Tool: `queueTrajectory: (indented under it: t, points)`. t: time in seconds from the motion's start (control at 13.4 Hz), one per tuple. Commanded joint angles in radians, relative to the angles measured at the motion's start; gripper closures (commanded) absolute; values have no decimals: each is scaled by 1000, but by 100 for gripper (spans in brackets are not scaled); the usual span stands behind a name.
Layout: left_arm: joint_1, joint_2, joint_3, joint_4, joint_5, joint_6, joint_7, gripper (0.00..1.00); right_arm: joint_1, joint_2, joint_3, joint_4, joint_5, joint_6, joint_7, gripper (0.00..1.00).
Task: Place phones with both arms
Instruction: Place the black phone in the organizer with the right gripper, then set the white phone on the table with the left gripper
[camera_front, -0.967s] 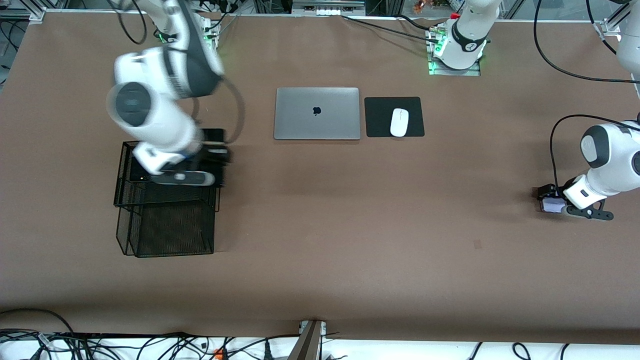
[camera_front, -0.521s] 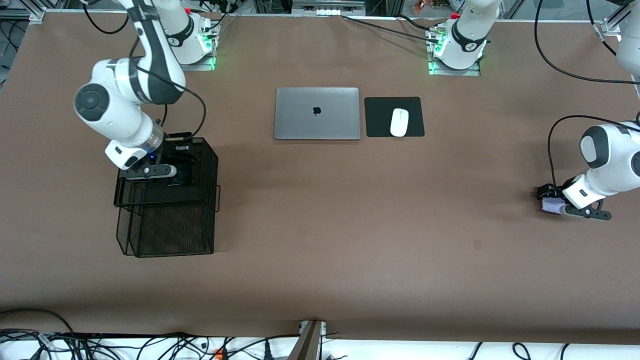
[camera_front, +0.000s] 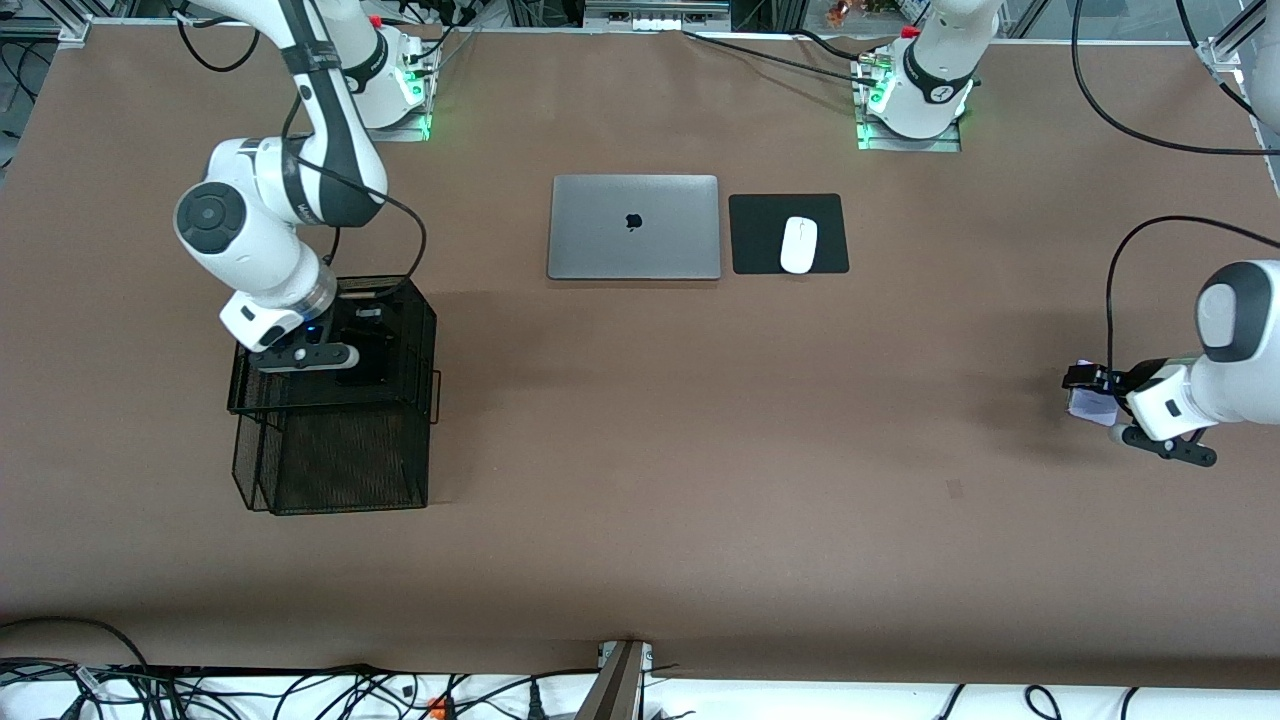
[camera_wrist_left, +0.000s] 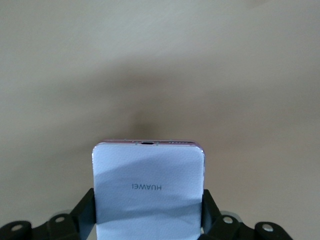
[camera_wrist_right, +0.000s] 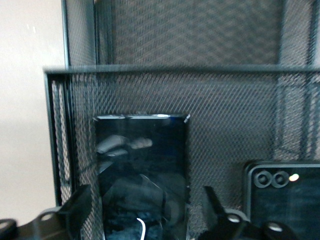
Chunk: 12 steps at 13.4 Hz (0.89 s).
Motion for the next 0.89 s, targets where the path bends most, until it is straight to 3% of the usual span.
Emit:
queueTrajectory:
  t: [0.0,0.15,0.37,0.52,0.82]
  points:
    - [-104,7,7,75,-122,-84,2,87,-37,-8,3,117,-3,-139,-6,0]
    - [-187,10,9,113,-270,-89,-12,87,-70,-8,1,244,-3,-335,-7,0]
    - [-319,13,9,135,-386,-87,-169,87,-124,-20,-7,381,-17,-541,-12,0]
    - [-417,34,10,135,-500,-75,-277,87,-124,-20,-54,453,-18,-638,-33,0]
    - [-674,80,17,133,-553,174,-491,86,-126,-22,-91,497,-20,-685,-64,0]
